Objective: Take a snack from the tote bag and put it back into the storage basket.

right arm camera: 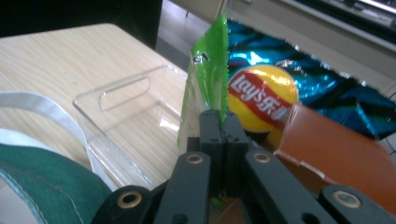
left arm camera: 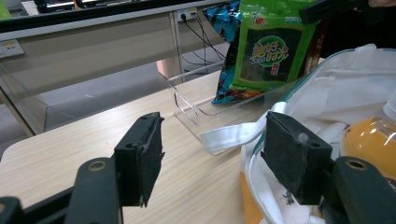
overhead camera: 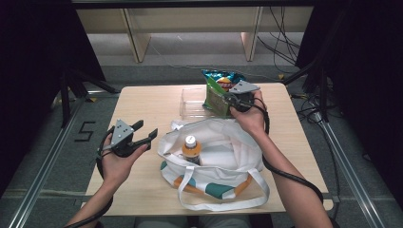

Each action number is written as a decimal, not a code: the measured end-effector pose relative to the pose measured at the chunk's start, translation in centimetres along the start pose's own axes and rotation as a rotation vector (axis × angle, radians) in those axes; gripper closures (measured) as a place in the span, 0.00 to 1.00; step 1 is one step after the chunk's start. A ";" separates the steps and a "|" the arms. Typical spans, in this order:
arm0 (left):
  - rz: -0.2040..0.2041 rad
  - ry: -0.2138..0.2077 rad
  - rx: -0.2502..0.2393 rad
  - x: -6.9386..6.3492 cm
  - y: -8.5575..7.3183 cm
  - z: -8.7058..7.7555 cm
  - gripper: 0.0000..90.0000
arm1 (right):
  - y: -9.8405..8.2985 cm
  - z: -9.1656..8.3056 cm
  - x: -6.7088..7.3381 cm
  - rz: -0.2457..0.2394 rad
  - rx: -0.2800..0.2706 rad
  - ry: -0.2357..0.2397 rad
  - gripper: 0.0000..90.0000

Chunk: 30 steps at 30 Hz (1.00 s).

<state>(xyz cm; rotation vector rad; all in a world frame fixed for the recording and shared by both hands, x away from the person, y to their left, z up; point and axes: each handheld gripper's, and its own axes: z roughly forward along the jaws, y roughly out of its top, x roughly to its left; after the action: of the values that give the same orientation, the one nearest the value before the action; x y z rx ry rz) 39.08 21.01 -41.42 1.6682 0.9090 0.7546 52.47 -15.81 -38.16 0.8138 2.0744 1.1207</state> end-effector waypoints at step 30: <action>0.004 -0.007 0.000 -0.1 0.0 0.1 0.41 | -1.6 0.6 -0.2 0.043 0.124 0.001 0.94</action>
<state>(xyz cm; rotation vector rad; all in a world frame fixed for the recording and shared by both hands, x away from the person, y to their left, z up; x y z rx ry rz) 39.15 20.87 -41.44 1.6720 0.9015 0.7512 52.69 -16.38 -39.74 0.9213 2.1534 1.0224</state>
